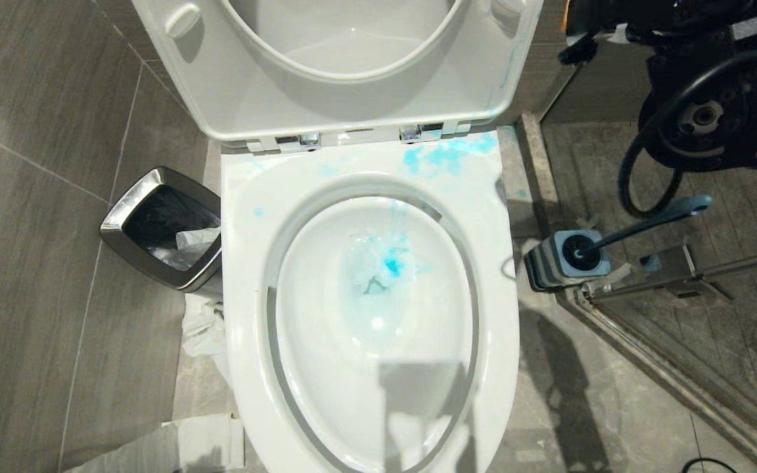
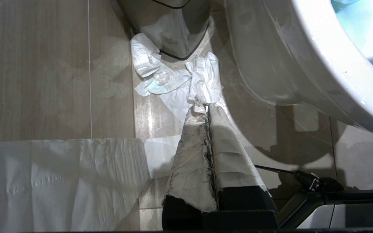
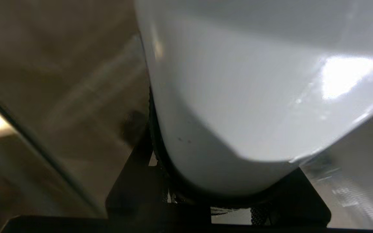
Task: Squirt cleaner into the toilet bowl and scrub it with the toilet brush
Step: Place the cleaning agent on the floor
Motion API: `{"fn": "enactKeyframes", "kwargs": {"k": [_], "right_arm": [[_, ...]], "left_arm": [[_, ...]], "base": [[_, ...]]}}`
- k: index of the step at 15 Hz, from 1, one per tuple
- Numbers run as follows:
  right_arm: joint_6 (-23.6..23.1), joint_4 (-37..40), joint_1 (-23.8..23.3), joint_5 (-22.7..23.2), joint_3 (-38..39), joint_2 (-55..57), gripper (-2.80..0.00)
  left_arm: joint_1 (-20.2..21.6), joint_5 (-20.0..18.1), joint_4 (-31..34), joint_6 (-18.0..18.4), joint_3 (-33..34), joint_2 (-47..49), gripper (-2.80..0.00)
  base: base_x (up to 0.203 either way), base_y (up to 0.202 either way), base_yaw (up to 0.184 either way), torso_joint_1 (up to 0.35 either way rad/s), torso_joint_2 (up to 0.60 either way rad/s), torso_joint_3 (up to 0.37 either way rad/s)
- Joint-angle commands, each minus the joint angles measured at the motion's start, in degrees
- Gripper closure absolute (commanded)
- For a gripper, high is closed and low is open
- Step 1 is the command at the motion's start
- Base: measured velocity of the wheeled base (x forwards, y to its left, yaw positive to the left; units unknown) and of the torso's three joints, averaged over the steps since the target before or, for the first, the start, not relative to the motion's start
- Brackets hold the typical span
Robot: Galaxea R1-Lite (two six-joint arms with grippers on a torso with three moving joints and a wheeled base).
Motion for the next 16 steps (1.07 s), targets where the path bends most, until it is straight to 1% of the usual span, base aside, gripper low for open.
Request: {"fn": "enactKeyframes", "kwargs": {"k": [1, 2, 3, 4, 5, 6, 7, 8, 9, 10, 11, 12, 14, 15, 16], "right_arm": [[-0.87, 15.52, -2.37, -0.65, -0.52, -1.99, 0.0], [-0.87, 15.89, -2.48, 1.33, -0.63, -1.98, 0.0], [-0.76, 17.12, -2.79, 5.0, -0.64, -1.86, 0.0], [2.14, 19.58, -3.38, 7.09, -0.61, -1.83, 0.0], [9.97, 24.28, -4.2, 10.48, -0.61, -1.92, 0.0], [22.85, 31.58, -5.43, 15.44, -0.62, -2.27, 0.0], [38.51, 39.6, -6.59, 20.09, -0.62, -2.71, 0.0], [57.19, 48.68, -7.9, 25.25, -0.61, -3.27, 0.0], [74.2, 57.09, -9.68, 32.49, -0.61, -3.93, 0.0], [89.08, 64.0, -11.74, 43.71, -0.62, -4.77, 0.0], [102.85, 69.33, -13.79, 54.8, -0.63, -5.59, 0.0], [114.56, 72.78, -15.5, 60.97, -0.61, -6.18, 0.0], [136.45, 76.25, -17.98, 67.4, -0.54, -6.76, 0.0], [146.49, 77.21, -19.14, 71.38, -0.49, -6.81, 0.0], [153.5, 77.63, -20.5, 75.55, -0.46, -6.48, 0.0]], "left_arm": [[0.07, 0.01, 0.01, 0.0, 0.0, 0.09, 0.0], [0.07, 0.01, 0.01, 0.0, 0.0, 0.09, 0.0], [0.07, 0.01, 0.01, 0.0, 0.0, 0.09, 0.0], [0.07, 0.01, 0.01, 0.0, 0.0, 0.09, 0.0], [0.07, 0.01, 0.01, 0.0, 0.0, 0.09, 0.0], [0.07, 0.01, 0.01, 0.0, 0.0, 0.09, 0.0], [0.07, 0.01, 0.01, 0.0, 0.0, 0.09, 0.0], [0.07, 0.01, 0.01, 0.0, 0.0, 0.09, 0.0], [0.05, 0.01, 0.01, 0.0, 0.0, 0.09, 0.0], [0.07, 0.01, 0.01, 0.0, 0.0, 0.09, 0.0], [0.07, 0.04, 0.01, 0.0, 0.0, 0.09, 0.0], [-0.02, 0.01, 0.01, 0.0, 0.0, 0.09, 0.0], [0.07, 0.01, 0.01, 0.0, 0.0, 0.09, 0.0], [0.07, 0.01, 0.01, 0.0, 0.0, 0.09, 0.0], [0.07, 0.01, 0.01, 0.0, 0.0, 0.09, 0.0]], "base": [[0.0, 0.0, 0.0, 0.0, 0.0, 0.0], [0.0, 0.0, 0.0, 0.0, 0.0, 0.0], [0.0, 0.0, 0.0, 0.0, 0.0, 0.0], [0.0, 0.0, 0.0, 0.0, 0.0, 0.0], [0.0, 0.0, 0.0, 0.0, 0.0, 0.0], [0.0, 0.0, 0.0, 0.0, 0.0, 0.0], [0.0, 0.0, 0.0, 0.0, 0.0, 0.0], [0.0, 0.0, 0.0, 0.0, 0.0, 0.0], [0.0, 0.0, 0.0, 0.0, 0.0, 0.0], [0.0, 0.0, 0.0, 0.0, 0.0, 0.0], [0.0, 0.0, 0.0, 0.0, 0.0, 0.0], [0.0, 0.0, 0.0, 0.0, 0.0, 0.0], [0.0, 0.0, 0.0, 0.0, 0.0, 0.0], [0.0, 0.0, 0.0, 0.0, 0.0, 0.0], [0.0, 0.0, 0.0, 0.0, 0.0, 0.0]]}}
